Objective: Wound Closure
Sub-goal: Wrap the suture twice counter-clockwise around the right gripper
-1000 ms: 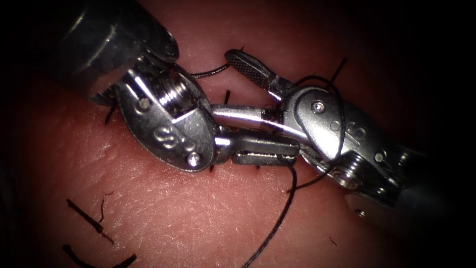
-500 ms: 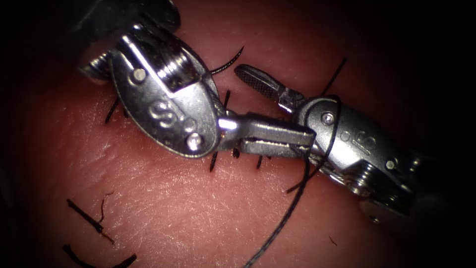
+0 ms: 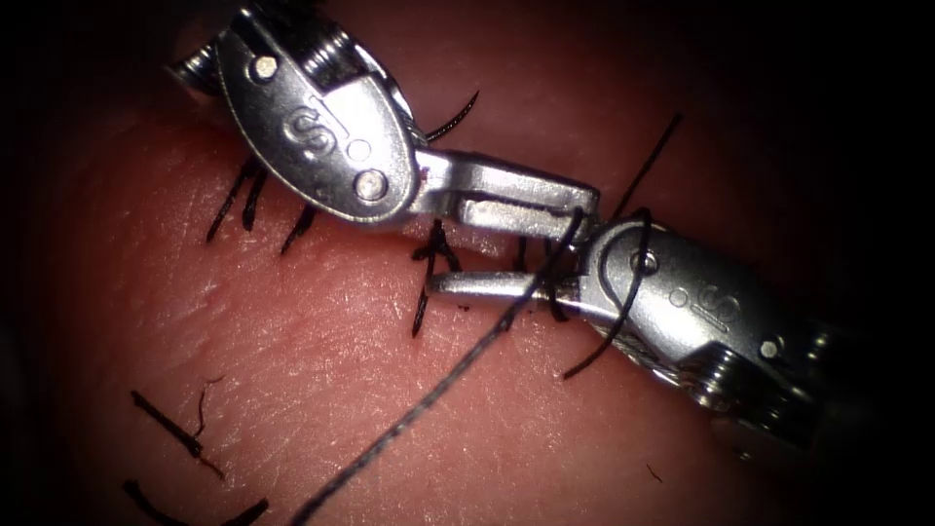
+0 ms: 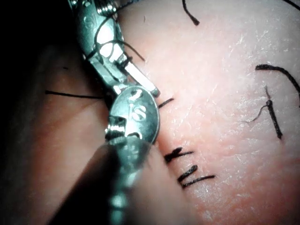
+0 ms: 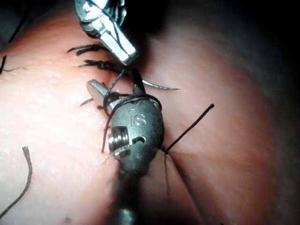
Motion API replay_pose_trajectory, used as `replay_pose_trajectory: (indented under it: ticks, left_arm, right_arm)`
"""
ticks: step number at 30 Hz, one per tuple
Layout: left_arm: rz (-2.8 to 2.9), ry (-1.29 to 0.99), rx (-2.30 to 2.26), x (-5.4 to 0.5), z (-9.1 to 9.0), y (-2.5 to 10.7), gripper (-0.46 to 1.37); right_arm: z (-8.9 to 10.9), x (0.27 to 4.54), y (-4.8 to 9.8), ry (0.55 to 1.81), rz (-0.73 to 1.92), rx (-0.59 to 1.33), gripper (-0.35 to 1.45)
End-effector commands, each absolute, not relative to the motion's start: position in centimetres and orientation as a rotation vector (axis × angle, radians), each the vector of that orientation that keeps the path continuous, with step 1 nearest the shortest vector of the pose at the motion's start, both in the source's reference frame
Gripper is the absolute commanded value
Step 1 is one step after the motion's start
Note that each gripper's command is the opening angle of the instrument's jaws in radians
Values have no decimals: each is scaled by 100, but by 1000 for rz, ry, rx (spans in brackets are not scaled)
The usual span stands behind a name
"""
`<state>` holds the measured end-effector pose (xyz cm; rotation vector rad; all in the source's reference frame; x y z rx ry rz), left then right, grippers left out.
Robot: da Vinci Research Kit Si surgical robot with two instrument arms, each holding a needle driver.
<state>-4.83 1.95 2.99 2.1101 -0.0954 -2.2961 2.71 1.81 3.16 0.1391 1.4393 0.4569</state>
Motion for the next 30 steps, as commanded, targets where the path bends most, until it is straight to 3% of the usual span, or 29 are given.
replay_pose_trajectory:
  ticks: [1,3,8,11,15,16,19,20,24,30]
  left_arm:
    - [-2293,-33,2151,-481,306,196,-35]
    - [-2287,24,2205,-481,310,199,-35]
    - [-2224,270,2466,-482,317,205,-33]
    - [-2212,324,2507,-483,319,204,19]
    - [-2227,310,2507,-483,319,204,34]
    - [-2245,303,2511,-483,320,204,46]
    - [-2260,287,2511,-482,321,203,49]
    - [-2262,284,2511,-482,322,204,61]
    - [-2285,263,2511,-478,324,205,59]
    - [-2335,236,2513,-462,322,213,35]
  right_arm:
    - [316,271,179,1440,443,153,26]
    - [315,271,177,1441,431,165,17]
    - [316,269,173,1453,401,193,17]
    - [317,269,174,1462,385,208,17]
    - [317,269,173,1461,387,206,17]
    - [317,269,173,1461,386,207,17]
    - [317,269,173,1461,386,207,17]
    - [317,269,173,1461,386,207,17]
    - [317,269,172,1461,385,207,17]
    - [318,269,171,1462,383,206,17]
